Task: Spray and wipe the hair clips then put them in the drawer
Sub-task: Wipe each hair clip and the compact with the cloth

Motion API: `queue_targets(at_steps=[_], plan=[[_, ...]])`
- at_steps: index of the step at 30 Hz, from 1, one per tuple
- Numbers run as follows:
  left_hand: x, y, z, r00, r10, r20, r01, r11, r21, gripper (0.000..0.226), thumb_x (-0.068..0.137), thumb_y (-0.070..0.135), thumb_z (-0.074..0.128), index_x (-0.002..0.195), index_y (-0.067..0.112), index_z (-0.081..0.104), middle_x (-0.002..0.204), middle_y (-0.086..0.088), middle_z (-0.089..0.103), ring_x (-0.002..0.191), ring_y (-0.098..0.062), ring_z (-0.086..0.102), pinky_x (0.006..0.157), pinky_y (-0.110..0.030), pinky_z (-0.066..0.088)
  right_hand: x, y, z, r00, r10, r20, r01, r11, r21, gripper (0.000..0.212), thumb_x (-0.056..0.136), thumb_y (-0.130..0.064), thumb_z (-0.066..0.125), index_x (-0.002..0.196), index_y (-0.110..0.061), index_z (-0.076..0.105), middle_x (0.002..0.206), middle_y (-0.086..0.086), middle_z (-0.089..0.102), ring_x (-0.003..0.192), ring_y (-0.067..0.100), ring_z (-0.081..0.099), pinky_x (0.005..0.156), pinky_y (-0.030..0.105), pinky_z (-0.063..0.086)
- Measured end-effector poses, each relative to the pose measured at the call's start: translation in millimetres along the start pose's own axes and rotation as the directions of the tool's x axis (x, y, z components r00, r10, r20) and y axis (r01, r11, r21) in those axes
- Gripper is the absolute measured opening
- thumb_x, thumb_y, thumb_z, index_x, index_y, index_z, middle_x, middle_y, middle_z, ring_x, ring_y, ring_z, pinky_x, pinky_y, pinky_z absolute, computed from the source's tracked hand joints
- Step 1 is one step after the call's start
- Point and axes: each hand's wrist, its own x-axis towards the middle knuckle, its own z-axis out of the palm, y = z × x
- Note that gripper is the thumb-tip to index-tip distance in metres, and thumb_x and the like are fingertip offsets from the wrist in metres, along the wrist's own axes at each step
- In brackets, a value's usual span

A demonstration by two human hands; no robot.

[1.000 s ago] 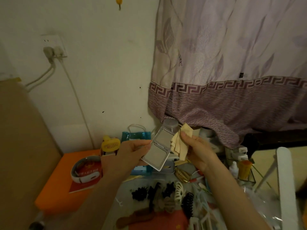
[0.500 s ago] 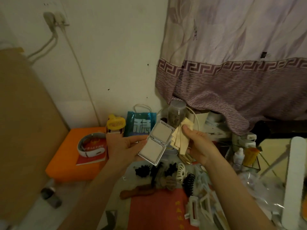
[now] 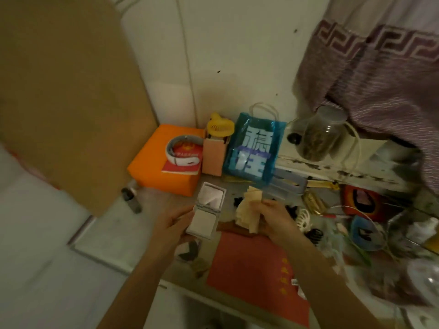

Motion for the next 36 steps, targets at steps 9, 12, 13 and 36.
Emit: queue_targets(at_steps=[9, 12, 13, 36], plan=[[-18, -48, -74, 0.945, -0.146, -0.292, 0.108, 0.984, -0.144, 0.018, 0.092, 0.009, 0.056, 0.1, 0.02, 0.068, 0.086, -0.001, 0.076, 0.078, -0.015, 0.073, 0.059, -0.022, 0.057, 26, 52, 89, 0.996, 0.041, 0.08, -0.022, 0.973, -0.23, 0.028, 0.092, -0.002, 0.057, 0.119, -0.006, 0.062, 0.112, 0.015, 0.065, 0.101, 0.029, 0.063, 0.087, 0.042, 0.054], [-9, -52, -99, 0.937, -0.167, -0.306, 0.122, 0.979, -0.161, 0.018, 0.093, 0.01, 0.056, 0.103, 0.018, 0.068, 0.087, -0.002, 0.076, 0.082, -0.018, 0.072, 0.062, -0.024, 0.058, 41, 69, 127, 0.995, 0.092, 0.046, -0.076, 0.957, -0.279, 0.028, 0.09, -0.003, 0.06, 0.118, -0.006, 0.06, 0.116, 0.015, 0.063, 0.105, 0.03, 0.062, 0.09, 0.044, 0.053], [-5, -52, -108, 0.939, -0.17, -0.3, 0.127, 0.979, -0.158, 0.018, 0.093, 0.01, 0.056, 0.103, 0.019, 0.068, 0.088, -0.003, 0.076, 0.083, -0.019, 0.072, 0.063, -0.024, 0.058, 46, 74, 139, 0.994, 0.102, 0.027, -0.09, 0.956, -0.278, 0.025, 0.089, -0.004, 0.061, 0.113, -0.008, 0.061, 0.115, 0.014, 0.063, 0.104, 0.029, 0.061, 0.091, 0.044, 0.053], [102, -61, -261, 0.946, -0.303, -0.114, 0.291, 0.95, -0.109, 0.021, 0.09, 0.011, 0.058, 0.101, 0.026, 0.067, 0.093, 0.004, 0.075, 0.088, -0.013, 0.072, 0.062, -0.021, 0.056, 140, 175, 313, 0.953, 0.211, -0.215, -0.285, 0.866, -0.41, 0.021, 0.09, -0.01, 0.06, 0.111, -0.011, 0.063, 0.11, 0.012, 0.067, 0.101, 0.028, 0.063, 0.097, 0.041, 0.05]])
